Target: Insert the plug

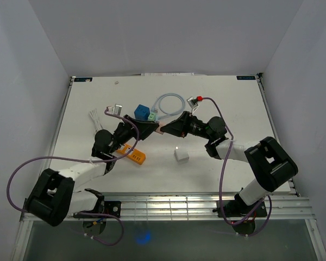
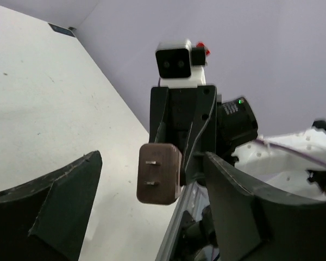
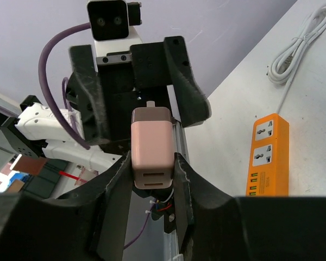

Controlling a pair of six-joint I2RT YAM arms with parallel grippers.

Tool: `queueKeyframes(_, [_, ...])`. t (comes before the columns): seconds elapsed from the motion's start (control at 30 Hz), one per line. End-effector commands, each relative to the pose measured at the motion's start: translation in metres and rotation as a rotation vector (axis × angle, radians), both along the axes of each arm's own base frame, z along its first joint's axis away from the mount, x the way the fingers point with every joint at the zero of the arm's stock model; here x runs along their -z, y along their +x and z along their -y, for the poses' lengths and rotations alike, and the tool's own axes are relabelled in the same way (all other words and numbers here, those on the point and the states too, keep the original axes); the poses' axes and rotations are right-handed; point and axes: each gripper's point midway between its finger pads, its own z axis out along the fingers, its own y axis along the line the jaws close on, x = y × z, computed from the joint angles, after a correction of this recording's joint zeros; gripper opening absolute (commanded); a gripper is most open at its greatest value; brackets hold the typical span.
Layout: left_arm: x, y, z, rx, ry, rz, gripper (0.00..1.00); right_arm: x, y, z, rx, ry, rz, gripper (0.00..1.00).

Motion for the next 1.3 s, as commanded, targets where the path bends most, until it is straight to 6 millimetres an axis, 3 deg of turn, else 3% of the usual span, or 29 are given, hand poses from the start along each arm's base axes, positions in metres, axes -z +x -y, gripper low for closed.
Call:
queueKeyframes(0.0, [0.006,0.025,-0.026,-0.224,0.105,-0.072,0.90,-0.025,-0.007,0.004,-0.003,0.044,0.128,0.08])
queueKeyframes(0.03, [0.013,0.033,-0.037,-0.292,0.132,-0.118,0.94,-0.023,-0.006,0.006,0.003,0.034,0.134,0.08])
queueKeyframes(0.07, [0.036,0.037,-0.049,-0.356,0.196,-0.218,0.98,-0.017,-0.004,0.006,0.005,0.013,0.117,0.08])
queueKeyframes(0.1, [0.025,0.047,-0.072,-0.477,0.183,-0.219,0.98,-0.014,-0.004,0.007,0.006,0.000,0.117,0.08])
queueKeyframes(0.17, [0.039,0.048,-0.094,-0.569,0.223,-0.285,0.98,0.002,-0.002,0.005,0.004,-0.073,0.098,0.08])
queueKeyframes(0.2, [0.034,0.053,-0.115,-0.670,0.206,-0.296,0.98,0.002,0.001,0.004,0.009,-0.098,0.109,0.08])
queueKeyframes(0.23, [0.036,0.053,-0.124,-0.711,0.212,-0.319,0.98,0.007,0.005,0.003,0.017,-0.131,0.108,0.08])
queueKeyframes(0.27, [0.051,0.051,-0.134,-0.752,0.249,-0.381,0.98,0.013,0.010,0.003,0.034,-0.175,0.154,0.08])
queueKeyframes(0.3, [0.048,0.057,-0.148,-0.823,0.256,-0.397,0.98,0.022,0.013,0.003,0.036,-0.238,0.123,0.08])
queueKeyframes(0.37, [0.067,0.058,-0.161,-0.876,0.347,-0.469,0.98,0.027,0.020,0.004,0.075,-0.315,0.188,0.08])
queueKeyframes(0.4, [0.075,0.060,-0.166,-0.902,0.393,-0.503,0.98,0.042,0.019,0.007,0.078,-0.390,0.150,0.08])
queueKeyframes(0.5, [0.108,0.072,-0.177,-0.968,0.510,-0.674,0.98,0.042,0.031,0.007,0.121,-0.495,0.232,0.08])
queueKeyframes(0.53, [0.127,0.075,-0.180,-0.991,0.558,-0.776,0.98,0.042,0.033,0.008,0.125,-0.547,0.218,0.08])
queueKeyframes(0.63, [0.153,0.077,-0.187,-1.034,0.621,-0.905,0.98,0.052,0.029,0.011,0.088,-0.669,0.231,0.08])
queueKeyframes(0.67, [0.169,0.076,-0.190,-1.049,0.654,-0.967,0.98,0.042,0.035,0.009,0.109,-0.686,0.258,0.08])
queueKeyframes(0.73, [0.180,0.079,-0.195,-1.057,0.661,-0.999,0.98,0.053,0.034,0.015,0.099,-0.774,0.246,0.08])
queueKeyframes(0.8, [0.193,0.077,-0.201,-1.074,0.666,-1.028,0.98,0.048,0.035,0.015,0.102,-0.783,0.259,0.08])
queueKeyframes(1.1, [0.186,0.058,-0.246,-1.352,0.666,-1.088,0.93,0.053,0.030,0.015,0.086,-0.778,0.267,0.08])
queueKeyframes(1.27, [0.191,0.056,-0.252,-1.388,0.684,-1.118,0.90,0.056,0.028,0.013,0.070,-0.767,0.264,0.08])
